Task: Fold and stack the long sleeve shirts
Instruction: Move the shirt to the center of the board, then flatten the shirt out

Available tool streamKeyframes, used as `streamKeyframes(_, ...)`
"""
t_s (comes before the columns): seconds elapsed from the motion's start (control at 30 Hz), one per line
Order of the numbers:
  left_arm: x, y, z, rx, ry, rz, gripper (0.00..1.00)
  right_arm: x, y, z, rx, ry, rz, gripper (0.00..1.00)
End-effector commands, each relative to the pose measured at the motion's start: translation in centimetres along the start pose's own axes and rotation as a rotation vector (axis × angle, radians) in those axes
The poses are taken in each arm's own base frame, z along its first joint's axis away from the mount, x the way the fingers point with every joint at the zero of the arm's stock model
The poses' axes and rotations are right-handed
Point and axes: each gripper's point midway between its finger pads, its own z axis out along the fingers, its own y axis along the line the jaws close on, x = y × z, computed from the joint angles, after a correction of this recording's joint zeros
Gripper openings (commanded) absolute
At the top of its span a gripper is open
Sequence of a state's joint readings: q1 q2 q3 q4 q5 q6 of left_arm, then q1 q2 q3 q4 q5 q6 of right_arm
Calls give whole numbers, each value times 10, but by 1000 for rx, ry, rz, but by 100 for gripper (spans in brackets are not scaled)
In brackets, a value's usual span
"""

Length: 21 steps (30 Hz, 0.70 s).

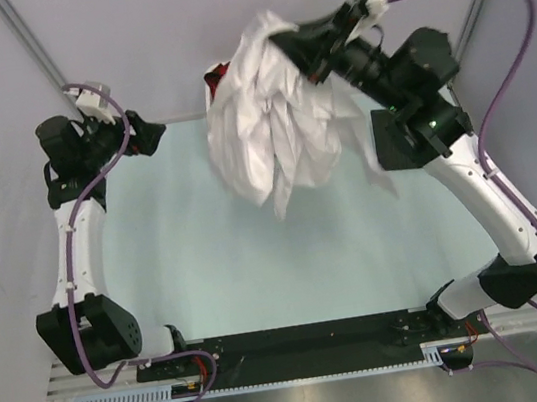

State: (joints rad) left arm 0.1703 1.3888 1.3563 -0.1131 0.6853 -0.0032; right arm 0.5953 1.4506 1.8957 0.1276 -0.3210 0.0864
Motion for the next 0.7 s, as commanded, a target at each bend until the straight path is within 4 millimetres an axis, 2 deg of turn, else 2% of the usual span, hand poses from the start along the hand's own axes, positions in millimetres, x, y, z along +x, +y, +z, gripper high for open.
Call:
streamKeyframes(0.0,22,-26,-40,109,75,64,100,186,-28,-114,145,627,134,24)
streamKeyframes(0.03,49,-27,-48,125,148,91,99,203,-38,-148,187,700,137,41)
streamKeyframes(0.07,62,-32,-53,148,180,114,99,198,-46,-189,245,742,124,64)
streamKeyframes(0.1,72,-40,-61,173,201,141,99,212,-70,-230,308,800,132,74)
streamKeyframes(0.13,100,-48,-69,218,256,145,99,239,-75,-268,295,896,89,91)
streamKeyframes(0.17,111,-53,-74,236,275,152,99,245,-72,-291,303,949,95,99)
streamKeyframes(0.2,134,-65,-80,274,316,155,99,251,-77,-306,311,980,109,99)
streamKeyframes(0.23,147,-70,-83,292,340,149,100,261,-71,-319,272,1038,121,97)
streamKeyframes(0.27,158,-75,-85,311,361,149,99,267,-65,-323,238,1062,147,98)
streamKeyframes(0.3,181,-89,-84,360,407,155,99,281,-58,-326,191,1096,201,99)
streamKeyframes(0.37,206,-95,-85,375,482,190,99,299,-48,-336,143,1165,266,95)
streamKeyframes(0.4,224,-109,-87,436,526,220,99,317,-44,-343,111,1215,332,95)
streamKeyframes(0.43,235,-112,-87,452,560,229,99,327,-37,-349,83,1260,366,96)
streamKeyframes(0.5,261,-122,-92,484,648,263,98,350,-40,-362,42,1347,386,95)
streamKeyframes(0.6,294,-117,-102,474,769,281,97,371,-50,-366,47,1396,380,96)
streamKeyframes(0.67,307,-108,-106,441,827,288,95,385,-57,-361,46,1403,372,95)
